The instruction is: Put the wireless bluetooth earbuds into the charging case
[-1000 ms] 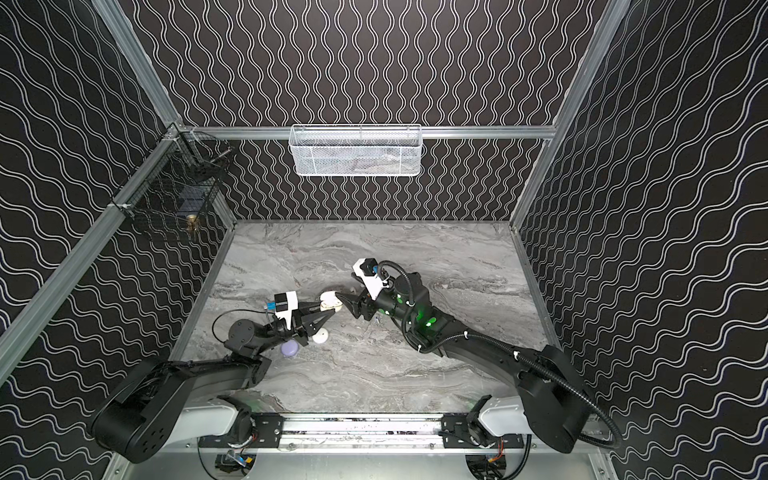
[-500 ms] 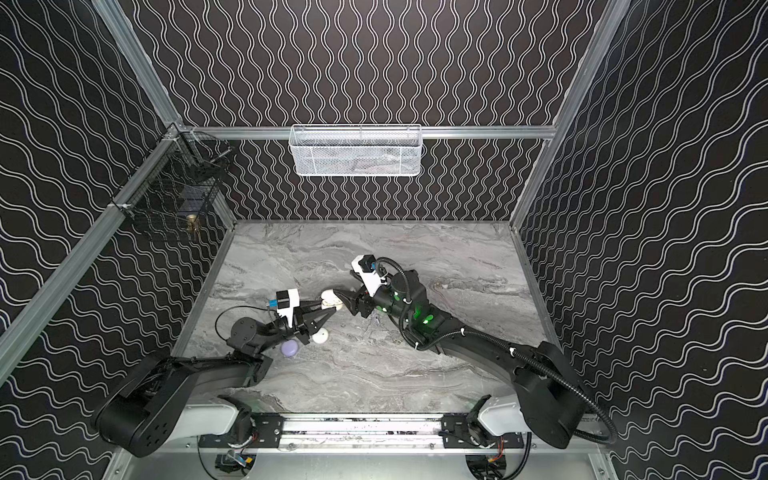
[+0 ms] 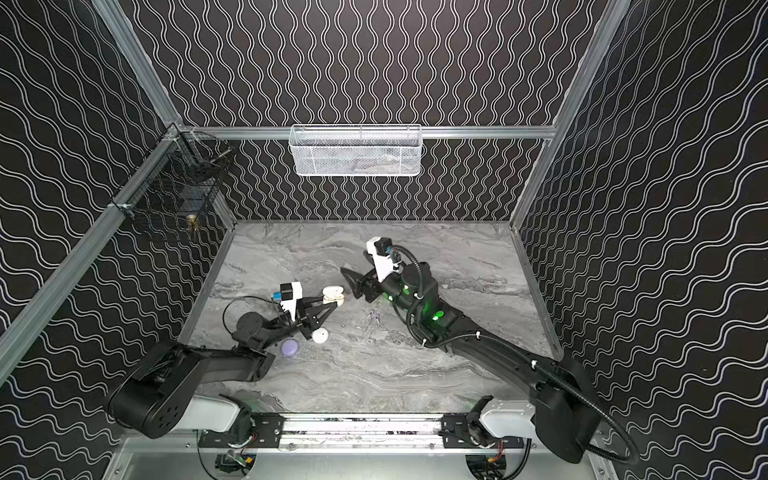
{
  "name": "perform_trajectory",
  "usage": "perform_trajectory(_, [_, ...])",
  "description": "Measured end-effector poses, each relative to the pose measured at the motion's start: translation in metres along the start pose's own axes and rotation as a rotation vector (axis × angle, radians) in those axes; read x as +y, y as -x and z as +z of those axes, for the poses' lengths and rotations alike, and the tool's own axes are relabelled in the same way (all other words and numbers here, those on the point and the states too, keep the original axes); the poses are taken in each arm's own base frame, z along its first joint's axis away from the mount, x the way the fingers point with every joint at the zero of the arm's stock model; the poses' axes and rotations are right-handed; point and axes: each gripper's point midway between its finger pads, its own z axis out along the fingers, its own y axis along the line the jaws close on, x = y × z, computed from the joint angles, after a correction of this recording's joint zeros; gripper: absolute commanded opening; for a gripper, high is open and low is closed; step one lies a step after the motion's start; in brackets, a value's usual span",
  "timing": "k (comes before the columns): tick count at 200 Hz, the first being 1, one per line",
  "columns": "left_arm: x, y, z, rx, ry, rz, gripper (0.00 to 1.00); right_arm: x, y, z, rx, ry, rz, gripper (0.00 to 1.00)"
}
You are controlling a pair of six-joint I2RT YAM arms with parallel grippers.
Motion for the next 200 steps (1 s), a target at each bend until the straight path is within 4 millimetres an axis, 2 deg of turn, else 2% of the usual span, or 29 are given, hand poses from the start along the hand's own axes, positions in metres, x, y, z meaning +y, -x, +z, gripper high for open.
perform_trajectory(15, [0.013,0.000,-0.007,-0.006,0.055,-0.023,0.00,-0.028,-0.002,-0.002,0.009,-0.095,0.057,0.76])
perform_trajectory(30, [0.028,-0.002,-0.016,-0.013,0.123,-0.041,0.00,-0.053,-0.018,0.001,0.054,-0.193,0.107,0.76])
perform_trajectory(47, [0.038,0.000,-0.025,-0.030,0.182,-0.054,0.00,-0.070,-0.052,0.017,0.170,-0.266,0.147,0.75])
perform_trajectory(89, [0.037,0.008,-0.037,-0.072,0.240,-0.012,0.00,-0.104,-0.144,0.065,0.498,-0.400,0.194,0.67])
perform_trajectory(115, [0.038,0.011,-0.042,-0.087,0.265,0.011,0.00,-0.105,-0.192,0.091,0.668,-0.402,0.201,0.67])
perform_trajectory(139, [0.039,0.015,-0.045,-0.099,0.285,0.027,0.00,-0.094,-0.231,0.100,0.804,-0.393,0.178,0.66])
perform_trajectory(169, [0.040,0.019,-0.047,-0.109,0.308,0.052,0.00,-0.082,-0.255,0.116,0.888,-0.391,0.118,0.64])
perform_trajectory(200, [0.039,0.022,-0.050,-0.115,0.324,0.062,0.00,-0.086,-0.271,0.122,0.945,-0.427,0.079,0.61])
